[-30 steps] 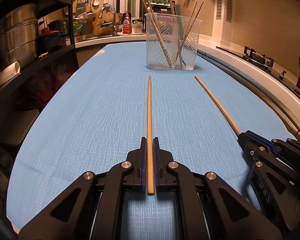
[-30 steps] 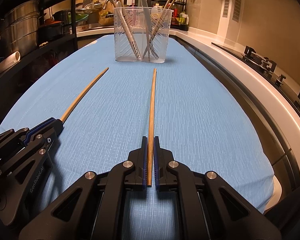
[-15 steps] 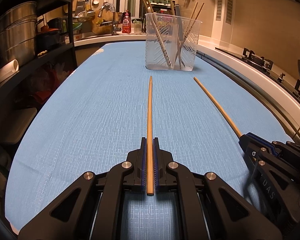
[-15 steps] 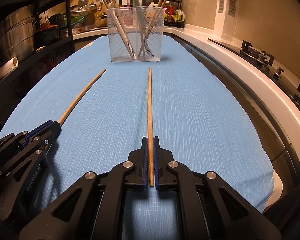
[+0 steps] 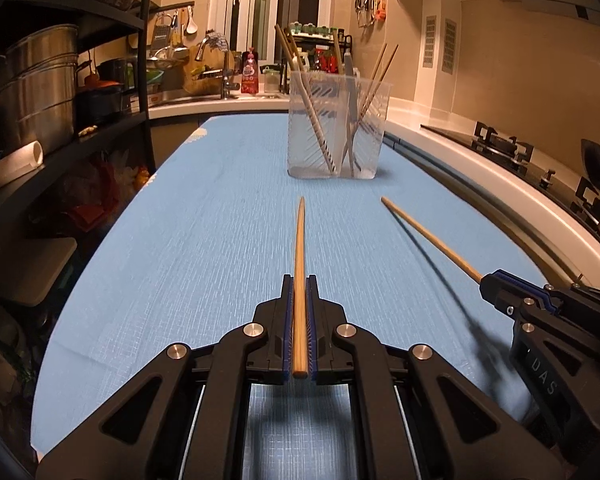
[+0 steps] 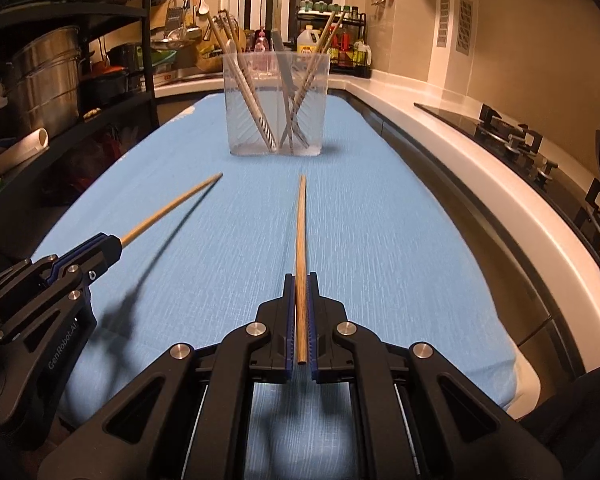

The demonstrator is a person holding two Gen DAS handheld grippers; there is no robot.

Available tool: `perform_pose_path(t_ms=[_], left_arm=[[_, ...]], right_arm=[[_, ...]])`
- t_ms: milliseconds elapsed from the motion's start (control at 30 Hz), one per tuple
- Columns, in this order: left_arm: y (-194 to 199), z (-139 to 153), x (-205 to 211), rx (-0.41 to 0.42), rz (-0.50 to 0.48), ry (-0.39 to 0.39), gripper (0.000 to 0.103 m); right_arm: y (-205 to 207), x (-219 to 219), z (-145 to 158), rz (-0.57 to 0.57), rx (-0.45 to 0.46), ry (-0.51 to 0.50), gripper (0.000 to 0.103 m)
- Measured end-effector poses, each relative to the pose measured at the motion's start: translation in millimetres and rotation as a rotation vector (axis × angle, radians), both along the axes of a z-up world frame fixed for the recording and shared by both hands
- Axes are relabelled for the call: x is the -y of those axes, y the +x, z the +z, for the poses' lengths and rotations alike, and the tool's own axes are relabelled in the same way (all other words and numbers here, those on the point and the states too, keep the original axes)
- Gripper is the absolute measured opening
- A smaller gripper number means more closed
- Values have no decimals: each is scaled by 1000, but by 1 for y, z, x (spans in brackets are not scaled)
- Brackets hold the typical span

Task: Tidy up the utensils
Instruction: 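Lift both chopsticks upright and carry them over the clear container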

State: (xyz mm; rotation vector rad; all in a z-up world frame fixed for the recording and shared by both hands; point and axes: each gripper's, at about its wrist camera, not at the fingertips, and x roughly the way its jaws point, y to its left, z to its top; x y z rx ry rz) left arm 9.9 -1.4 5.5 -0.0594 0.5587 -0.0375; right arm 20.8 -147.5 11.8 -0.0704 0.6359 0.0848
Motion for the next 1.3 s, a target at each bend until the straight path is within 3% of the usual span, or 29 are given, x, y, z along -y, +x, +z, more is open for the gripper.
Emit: perform_pose_path(t_ms=[267,767,1067,1300], left_arm=[[-12,25,8,95,-30,26,6],[-25,83,3,185,-28,-13,6],[-20,128,-5,240,-43,-73,6],[-2,148,-6,225,-54,-88,6]], right_arm=[[-19,2,31,20,82,-9,5],[-40,15,106,31,232,18,5],[-34,18,144,64,268,45,5],[-17,19,151,71,270,62,5]])
